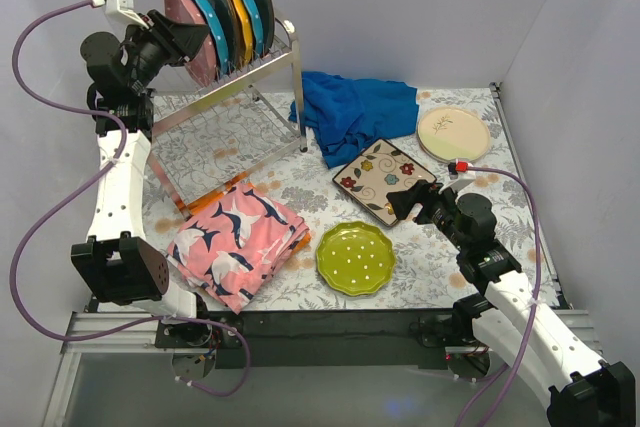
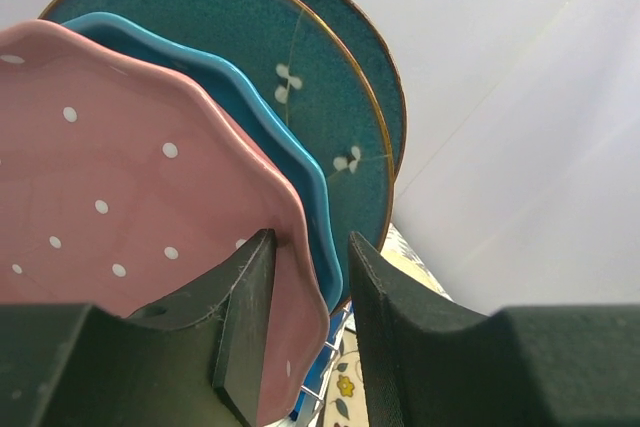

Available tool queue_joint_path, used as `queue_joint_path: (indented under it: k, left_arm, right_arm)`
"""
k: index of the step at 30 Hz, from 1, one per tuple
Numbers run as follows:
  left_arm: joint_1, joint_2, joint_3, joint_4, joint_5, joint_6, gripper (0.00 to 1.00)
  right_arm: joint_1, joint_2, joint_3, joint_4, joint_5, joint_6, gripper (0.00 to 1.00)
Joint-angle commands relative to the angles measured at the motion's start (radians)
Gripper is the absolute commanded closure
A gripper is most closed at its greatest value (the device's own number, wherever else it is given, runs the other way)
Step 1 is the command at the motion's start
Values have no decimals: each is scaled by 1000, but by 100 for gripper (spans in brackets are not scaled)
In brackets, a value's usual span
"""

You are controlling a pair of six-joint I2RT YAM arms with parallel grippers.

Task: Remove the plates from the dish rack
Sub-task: Unload the plate from the dish rack.

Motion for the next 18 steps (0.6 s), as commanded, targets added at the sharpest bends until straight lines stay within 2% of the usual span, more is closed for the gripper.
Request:
queue_joint_path:
  k: [1, 18]
  left_arm:
    - [-24, 6, 9, -20, -32, 40, 67]
    - [-55, 35, 80, -152, -154, 135, 70]
  right_arm:
    - [-2, -12, 14, 43, -3, -10, 11]
    - [-2, -8, 14, 43, 2, -8, 11]
